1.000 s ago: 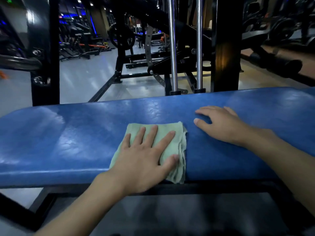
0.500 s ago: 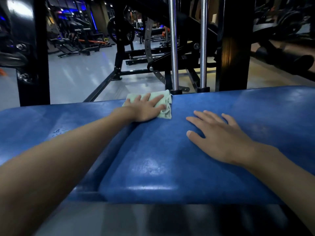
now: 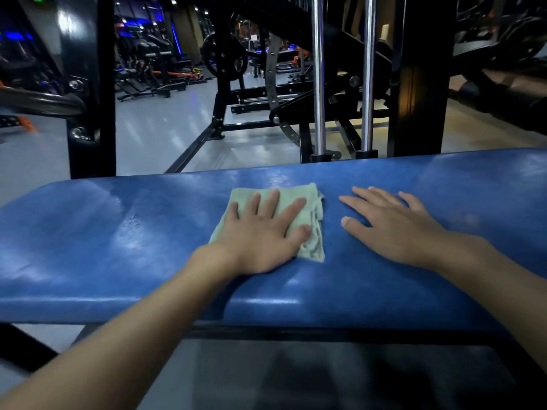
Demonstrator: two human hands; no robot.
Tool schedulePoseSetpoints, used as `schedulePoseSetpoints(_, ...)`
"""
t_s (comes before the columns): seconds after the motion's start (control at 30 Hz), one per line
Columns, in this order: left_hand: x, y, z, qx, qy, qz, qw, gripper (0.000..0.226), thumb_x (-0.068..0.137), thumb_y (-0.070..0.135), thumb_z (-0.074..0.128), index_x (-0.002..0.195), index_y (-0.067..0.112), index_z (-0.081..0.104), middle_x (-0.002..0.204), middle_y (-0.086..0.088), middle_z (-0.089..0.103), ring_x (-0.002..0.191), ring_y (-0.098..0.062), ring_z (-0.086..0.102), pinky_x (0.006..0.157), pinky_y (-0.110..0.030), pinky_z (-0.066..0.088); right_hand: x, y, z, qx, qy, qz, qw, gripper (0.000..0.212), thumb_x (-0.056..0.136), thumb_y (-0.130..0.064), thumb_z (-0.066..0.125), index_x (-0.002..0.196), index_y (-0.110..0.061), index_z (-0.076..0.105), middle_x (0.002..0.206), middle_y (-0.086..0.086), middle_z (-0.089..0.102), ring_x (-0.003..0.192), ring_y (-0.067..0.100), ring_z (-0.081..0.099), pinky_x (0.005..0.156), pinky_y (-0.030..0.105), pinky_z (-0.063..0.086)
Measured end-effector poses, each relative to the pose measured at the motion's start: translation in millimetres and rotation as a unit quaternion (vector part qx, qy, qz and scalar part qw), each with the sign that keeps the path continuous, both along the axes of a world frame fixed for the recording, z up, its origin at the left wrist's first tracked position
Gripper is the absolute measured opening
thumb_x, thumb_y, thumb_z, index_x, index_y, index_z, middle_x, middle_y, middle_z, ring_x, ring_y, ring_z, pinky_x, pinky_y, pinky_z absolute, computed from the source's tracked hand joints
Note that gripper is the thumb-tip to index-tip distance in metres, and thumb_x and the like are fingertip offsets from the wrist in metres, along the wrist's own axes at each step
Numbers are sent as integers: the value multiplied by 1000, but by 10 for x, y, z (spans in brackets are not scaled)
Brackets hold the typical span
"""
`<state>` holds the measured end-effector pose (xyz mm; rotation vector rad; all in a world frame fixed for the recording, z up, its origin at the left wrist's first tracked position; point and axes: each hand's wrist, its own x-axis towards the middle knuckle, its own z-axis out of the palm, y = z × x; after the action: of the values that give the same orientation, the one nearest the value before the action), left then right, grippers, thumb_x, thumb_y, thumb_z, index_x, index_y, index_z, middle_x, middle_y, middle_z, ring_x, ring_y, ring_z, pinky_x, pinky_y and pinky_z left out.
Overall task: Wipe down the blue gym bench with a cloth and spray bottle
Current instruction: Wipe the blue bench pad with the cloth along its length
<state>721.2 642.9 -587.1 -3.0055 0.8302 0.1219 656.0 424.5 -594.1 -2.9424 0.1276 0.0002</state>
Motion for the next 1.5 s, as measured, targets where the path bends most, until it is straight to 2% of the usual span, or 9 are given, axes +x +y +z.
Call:
schedulePoseSetpoints(0.13, -681, 253, -13, 6, -14, -5, 1000, 72, 80, 76, -3, 148, 56, -14, 167, 4, -12, 153, -25, -10, 120, -55, -3, 1, 15, 39, -7, 26, -5, 1000, 59, 97, -61, 19, 153, -44, 14, 164, -16, 3, 150, 5, -3, 121, 45, -4)
schedulePoseSetpoints(0.27, -747, 319, -31, -5, -21, -3, 1000, 78, 69, 77, -11, 145, 59, -15, 167, 6, -10, 153, -26, -8, 120, -56, -1, 84, 88, 131, -11, 17, -5, 1000, 56, 100, -53, 26, 154, -39, 21, 165, -10, 7, 151, 11, -1, 120, 51, -4)
schedulePoseSetpoints(0.37, -471, 266, -4, -10, 0, -1, 1000, 73, 75, 79, -1, 146, 62, -10, 167, 6, -8, 153, -25, -5, 119, -57, 0, 136, 206, 97, 15, 15, 10, 1000, 57, 99, -58, 22, 154, -42, 15, 165, -14, 1, 150, 8, -5, 120, 50, -6)
schedulePoseSetpoints(0.53, 344, 71, 17, -2, 16, 22, 1000, 60, 92, 73, 15, 148, 61, -4, 167, 5, -6, 153, -27, -4, 119, -58, -2, 152, 231, -24, -20, 11, 17, 1000, 60, 97, -61, 11, 154, -43, 8, 165, -13, -3, 151, 11, -8, 120, 51, -5)
schedulePoseSetpoints(0.7, 1175, -206, 68, -8, 32, 59, 998, 62, 92, 73, 17, 149, 59, -1, 167, 4, -2, 153, -30, -2, 117, -62, -2, 153, 230, -40, -30, 1, 19, 999, 60, 96, -61, 12, 153, -44, 8, 165, -13, -2, 151, 10, -7, 120, 51, -2)
schedulePoseSetpoints(0.87, 1437, -327, 119, -4, 38, 83, 996, 63, 91, 71, 14, 151, 56, 1, 167, 3, 5, 153, -31, 3, 117, -63, 1, 166, 219, -28, -30, 15, 19, 999, 63, 93, -62, 8, 153, -45, 2, 164, -14, -7, 150, 10, -11, 120, 51, -4)
schedulePoseSetpoints(1.33, -403, 401, 4, 5, -9, 7, 1000, 60, 94, 70, 11, 149, 57, -9, 167, 4, -7, 153, -26, -6, 120, -57, 0, 138, 256, 71, -42, 65, 6, 997, 59, 98, -60, 9, 154, -44, 0, 164, -12, -9, 151, 12, -10, 119, 54, -8)
schedulePoseSetpoints(1.43, -712, 534, -24, 2, -18, 7, 1000, 70, 80, 78, -1, 146, 59, -15, 167, 5, -10, 153, -24, -10, 120, -55, 0, 174, 291, 130, -61, 39, 13, 997, 60, 99, -60, 14, 155, -40, 11, 165, -9, 0, 152, 16, -5, 117, 59, -7)
schedulePoseSetpoints(1.5, -744, 546, -9, -4, -10, 14, 1000, 77, 70, 81, -7, 145, 61, -15, 167, 6, -10, 153, -24, -9, 120, -56, 0, 191, 353, 137, -25, 17, 22, 999, 61, 98, -63, 17, 154, -41, 13, 165, -10, 4, 152, 16, -3, 118, 57, -5)
